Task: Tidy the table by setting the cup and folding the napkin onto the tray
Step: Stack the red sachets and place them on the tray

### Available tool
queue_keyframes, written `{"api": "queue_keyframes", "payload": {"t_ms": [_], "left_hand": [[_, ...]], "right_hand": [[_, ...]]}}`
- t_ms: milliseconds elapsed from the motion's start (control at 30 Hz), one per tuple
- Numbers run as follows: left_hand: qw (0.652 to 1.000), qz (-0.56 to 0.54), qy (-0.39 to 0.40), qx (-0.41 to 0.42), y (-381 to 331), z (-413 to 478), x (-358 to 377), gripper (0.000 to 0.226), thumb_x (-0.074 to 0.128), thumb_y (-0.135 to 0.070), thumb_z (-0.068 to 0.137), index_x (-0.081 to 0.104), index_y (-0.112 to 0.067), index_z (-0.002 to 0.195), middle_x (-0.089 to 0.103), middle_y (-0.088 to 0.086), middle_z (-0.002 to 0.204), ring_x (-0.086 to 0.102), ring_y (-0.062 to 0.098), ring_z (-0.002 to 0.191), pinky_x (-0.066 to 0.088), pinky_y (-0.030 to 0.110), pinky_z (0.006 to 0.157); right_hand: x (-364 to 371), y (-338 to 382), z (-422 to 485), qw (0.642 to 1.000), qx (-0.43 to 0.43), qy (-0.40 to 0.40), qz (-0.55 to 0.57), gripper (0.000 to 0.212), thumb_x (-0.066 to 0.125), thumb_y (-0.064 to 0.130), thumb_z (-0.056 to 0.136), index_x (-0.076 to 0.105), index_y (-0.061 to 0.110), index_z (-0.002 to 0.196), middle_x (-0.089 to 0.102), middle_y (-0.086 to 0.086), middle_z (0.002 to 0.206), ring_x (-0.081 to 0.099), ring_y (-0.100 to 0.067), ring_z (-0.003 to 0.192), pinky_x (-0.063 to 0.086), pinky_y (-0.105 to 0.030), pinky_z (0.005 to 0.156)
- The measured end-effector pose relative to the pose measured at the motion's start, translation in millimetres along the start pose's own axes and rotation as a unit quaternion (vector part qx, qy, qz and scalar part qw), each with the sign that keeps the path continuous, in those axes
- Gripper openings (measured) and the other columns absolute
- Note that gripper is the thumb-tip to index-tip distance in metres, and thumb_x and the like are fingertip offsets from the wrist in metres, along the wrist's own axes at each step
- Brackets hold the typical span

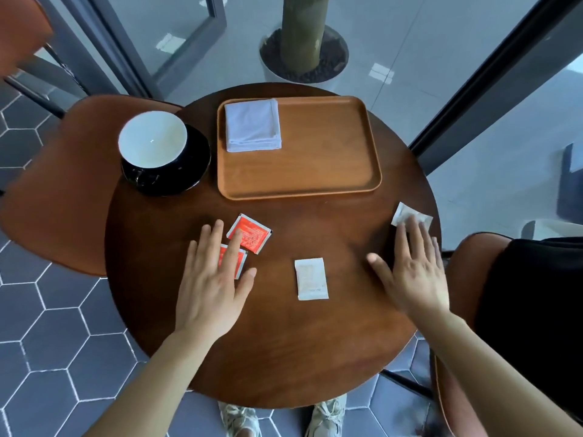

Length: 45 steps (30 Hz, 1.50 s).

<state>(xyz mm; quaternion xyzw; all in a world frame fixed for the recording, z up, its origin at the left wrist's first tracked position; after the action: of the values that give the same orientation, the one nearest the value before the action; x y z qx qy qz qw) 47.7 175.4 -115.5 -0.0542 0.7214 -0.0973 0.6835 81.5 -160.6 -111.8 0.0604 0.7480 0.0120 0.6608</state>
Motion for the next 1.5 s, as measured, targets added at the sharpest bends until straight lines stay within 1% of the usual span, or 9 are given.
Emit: {"api": "queue_keyframes", "payload": {"t_ms": [333, 467, 800, 1000, 1133, 1300, 1400, 1433, 1500], "left_hand": [[0.998, 0.015, 0.038, 0.044, -51.5, -12.6, 19.1, 0.074, 0.039, -0.049, 0.098, 0.018, -0.009, 0.157, 0.012, 0.016, 0.165, 0.008, 0.032, 0.153, 0.021, 0.052, 0.122], [0.999, -0.016, 0.013, 0.042, -45.3, -15.3, 12.5, 0.072, 0.038, -0.051, 0.100, 0.018, -0.013, 0.157, 0.012, 0.015, 0.165, 0.006, 0.031, 0.154, 0.017, 0.050, 0.123], [0.999, 0.006, 0.021, 0.029, -40.5, -22.9, 15.5, 0.075, 0.035, -0.057, 0.101, 0.022, -0.007, 0.155, 0.017, 0.015, 0.164, 0.009, 0.031, 0.153, 0.020, 0.051, 0.122], [0.996, -0.009, -0.073, 0.055, -22.7, -26.3, -14.5, 0.046, 0.064, -0.039, 0.091, 0.060, -0.009, 0.125, 0.058, 0.012, 0.129, 0.054, 0.029, 0.120, 0.052, 0.045, 0.094], [0.990, 0.038, -0.087, 0.103, -26.7, -20.9, -22.8, 0.036, 0.063, -0.036, 0.092, 0.070, -0.008, 0.112, 0.067, 0.014, 0.115, 0.063, 0.030, 0.102, 0.055, 0.043, 0.079], [0.979, 0.041, -0.133, 0.149, -27.2, -23.6, -33.7, 0.023, 0.062, -0.027, 0.094, 0.074, -0.007, 0.093, 0.074, 0.010, 0.104, 0.068, 0.026, 0.096, 0.053, 0.044, 0.081], [0.977, -0.116, -0.177, 0.022, -8.2, -25.4, -46.3, 0.027, 0.053, -0.023, 0.099, 0.072, -0.007, 0.089, 0.075, 0.006, 0.091, 0.070, 0.022, 0.081, 0.055, 0.037, 0.071], [0.954, -0.219, -0.193, -0.073, 4.7, -28.8, -49.0, 0.023, 0.055, -0.019, 0.098, 0.073, -0.008, 0.089, 0.075, 0.003, 0.087, 0.070, 0.020, 0.076, 0.055, 0.035, 0.067], [0.842, -0.425, -0.193, -0.269, 30.1, -37.3, -36.7, 0.017, 0.058, -0.016, 0.095, 0.073, -0.014, 0.086, 0.076, -0.003, 0.081, 0.071, 0.013, 0.067, 0.055, 0.031, 0.063]], "right_hand": [[22.9, 128.0, -59.3, 0.974, -0.224, -0.008, 0.021, 0.068, 0.037, 0.057, 0.101, 0.038, 0.011, 0.152, 0.023, -0.012, 0.164, 0.018, -0.029, 0.153, 0.023, -0.054, 0.120], [12.4, 118.1, -55.5, 0.971, -0.223, -0.042, 0.074, 0.066, 0.050, 0.052, 0.097, 0.039, 0.015, 0.151, 0.032, -0.004, 0.161, 0.028, -0.028, 0.148, 0.030, -0.049, 0.117], [21.7, 116.5, -49.8, 0.978, -0.200, -0.019, 0.061, 0.067, 0.042, 0.055, 0.098, 0.036, 0.018, 0.153, 0.034, 0.003, 0.160, 0.023, -0.030, 0.150, 0.016, -0.051, 0.123], [-4.1, 137.1, -32.9, 0.966, -0.208, -0.056, 0.145, 0.055, 0.053, 0.046, 0.097, 0.049, 0.017, 0.144, 0.045, -0.001, 0.153, 0.031, -0.030, 0.144, 0.035, -0.056, 0.112], [-6.8, 164.0, -14.7, 0.965, -0.235, -0.025, 0.116, 0.048, 0.062, 0.042, 0.094, 0.059, 0.017, 0.134, 0.057, -0.002, 0.142, 0.040, -0.031, 0.138, 0.038, -0.054, 0.109], [-9.8, 176.0, -2.7, 0.968, -0.236, -0.023, 0.081, 0.033, 0.077, 0.035, 0.081, 0.073, 0.015, 0.107, 0.067, 0.000, 0.118, 0.055, -0.031, 0.110, 0.045, -0.042, 0.087], [-12.4, 179.6, 2.8, 0.970, -0.233, -0.032, 0.055, 0.025, 0.077, 0.028, 0.079, 0.074, 0.013, 0.099, 0.068, -0.002, 0.110, 0.057, -0.032, 0.100, 0.043, -0.039, 0.081], [-13.4, 180.7, 4.1, 0.970, -0.234, -0.033, 0.056, 0.023, 0.077, 0.026, 0.080, 0.075, 0.013, 0.098, 0.068, -0.003, 0.107, 0.057, -0.033, 0.097, 0.044, -0.038, 0.081], [-17.1, 182.7, 5.6, 0.969, -0.231, -0.038, 0.073, 0.019, 0.074, 0.024, 0.082, 0.076, 0.012, 0.097, 0.069, -0.004, 0.104, 0.058, -0.034, 0.093, 0.046, -0.039, 0.080]]}}
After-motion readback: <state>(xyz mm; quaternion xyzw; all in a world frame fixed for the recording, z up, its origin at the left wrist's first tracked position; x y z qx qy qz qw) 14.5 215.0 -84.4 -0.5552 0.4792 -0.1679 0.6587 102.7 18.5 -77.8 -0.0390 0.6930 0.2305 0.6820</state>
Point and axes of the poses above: each hand's wrist, its own z-axis towards the middle knuckle, its own x-axis out of the palm, y = z × x, the point moved 7 cm from there along z, towards the middle knuckle
